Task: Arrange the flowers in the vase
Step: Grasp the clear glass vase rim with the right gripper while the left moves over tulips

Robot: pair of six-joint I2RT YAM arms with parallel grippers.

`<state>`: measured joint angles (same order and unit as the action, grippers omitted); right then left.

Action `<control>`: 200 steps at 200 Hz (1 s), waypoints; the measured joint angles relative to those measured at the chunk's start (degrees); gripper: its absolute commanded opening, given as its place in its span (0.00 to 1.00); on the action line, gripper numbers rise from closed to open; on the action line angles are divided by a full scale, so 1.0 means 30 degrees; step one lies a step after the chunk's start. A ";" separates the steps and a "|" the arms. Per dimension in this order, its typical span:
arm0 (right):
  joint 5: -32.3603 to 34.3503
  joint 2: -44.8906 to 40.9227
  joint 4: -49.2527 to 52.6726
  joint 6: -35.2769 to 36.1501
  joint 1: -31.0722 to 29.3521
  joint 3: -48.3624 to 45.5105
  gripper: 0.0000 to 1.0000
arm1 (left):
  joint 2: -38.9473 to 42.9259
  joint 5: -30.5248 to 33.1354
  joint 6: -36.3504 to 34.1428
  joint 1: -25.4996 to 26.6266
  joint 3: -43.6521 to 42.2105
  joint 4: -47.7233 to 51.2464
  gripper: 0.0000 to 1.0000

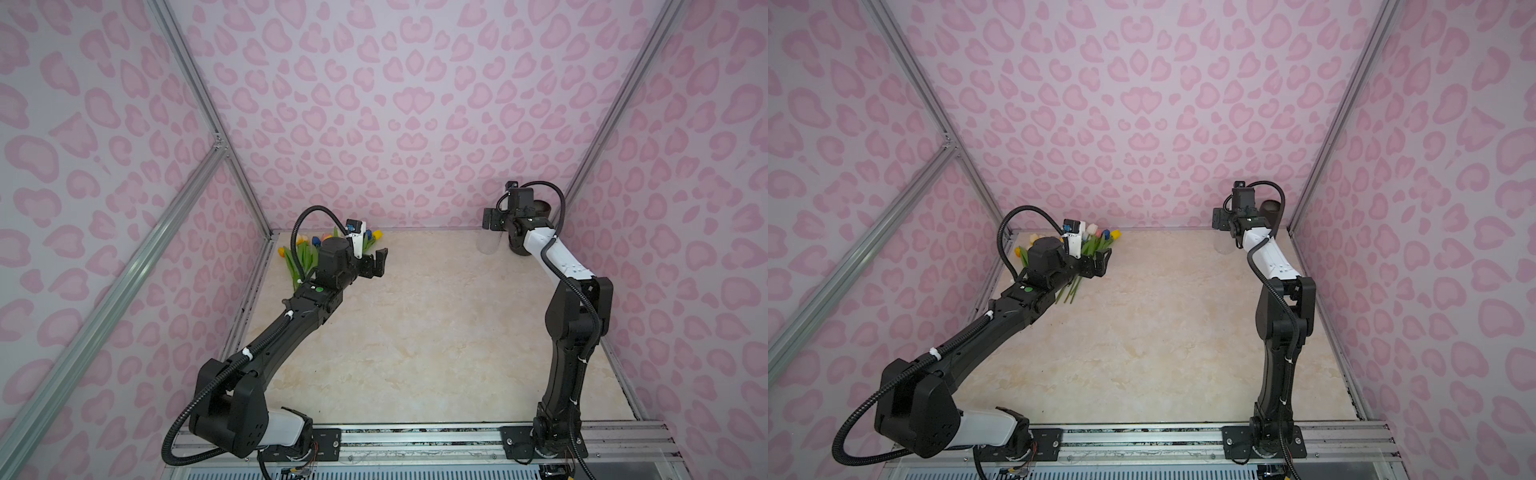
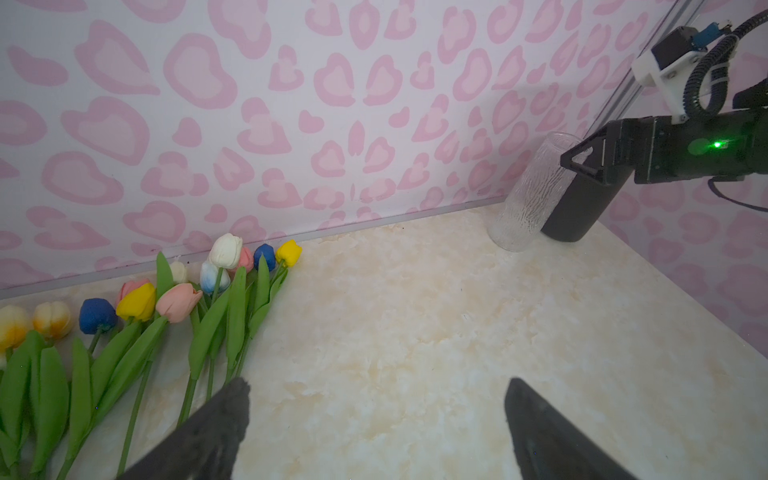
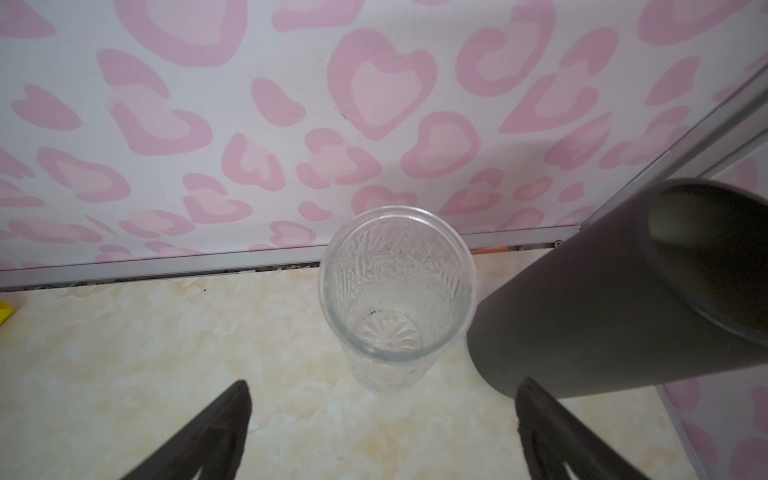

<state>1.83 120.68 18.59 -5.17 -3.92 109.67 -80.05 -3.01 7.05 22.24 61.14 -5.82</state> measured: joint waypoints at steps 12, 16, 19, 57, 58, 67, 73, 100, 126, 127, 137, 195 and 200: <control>0.0036 0.0328 -0.0641 0.0007 -0.0029 0.0007 0.99 | 0.0000 0.0000 -0.0058 0.0000 0.0015 0.0000 0.97; 0.0051 0.0466 -0.0801 0.0007 -0.0029 0.0022 0.99 | -0.0015 0.0000 -0.0080 0.0000 0.0029 0.0000 0.97; 0.0080 0.0561 -0.0911 0.0015 -0.0029 0.0022 0.99 | -0.0022 0.0000 -0.0080 0.0000 0.0051 0.0000 0.97; 0.0634 0.2098 -0.1829 0.0080 -0.0066 0.0787 0.99 | -0.0160 -0.0058 -0.0248 0.0000 0.0423 0.0015 0.97; 0.0648 0.2120 -0.1836 0.0080 -0.0066 0.0816 0.99 | -0.0160 -0.0058 -0.0248 0.0000 0.0423 0.0015 0.97; 0.0758 0.2324 -0.2120 0.0095 -0.0066 0.0962 0.98 | -0.0189 -0.0058 -0.0299 0.0000 0.0444 0.0015 0.97; 0.0816 0.2397 -0.2382 0.0131 -0.0066 0.0969 0.97 | -0.0211 -0.0058 -0.0299 0.0000 0.0444 0.0015 0.97; 0.0882 0.2441 -0.4568 0.0291 -0.0066 -0.0007 0.95 | -0.0248 -0.0066 -0.0299 0.0000 0.0444 0.0029 0.97; 0.0867 0.2368 -0.6936 0.0437 -0.0073 -0.1690 0.90 | -0.0262 -0.0066 -0.0291 0.0000 0.0444 0.0036 0.97; 0.0874 0.2361 -0.6994 0.0437 -0.0073 -0.1734 0.90 | -0.0262 -0.0066 -0.0291 0.0000 0.0444 0.0036 0.97; 0.0874 0.2310 -0.7876 0.0452 -0.0073 -0.2259 0.87 | -0.0248 -0.0073 -0.0284 0.0000 0.0444 0.0036 0.97; 0.0780 0.2652 -1.1336 0.0568 0.0066 -0.2375 0.83 | 0.0066 -0.0058 -0.0284 0.0000 0.0226 0.0087 0.97; 0.0707 0.2769 -1.1446 0.0568 0.0095 -0.2361 0.83 | 0.0102 -0.0051 -0.0284 0.0000 0.0182 0.0102 0.97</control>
<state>3.95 128.99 -15.75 -3.46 -3.64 102.59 -79.75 -3.16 6.20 22.24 61.69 -5.52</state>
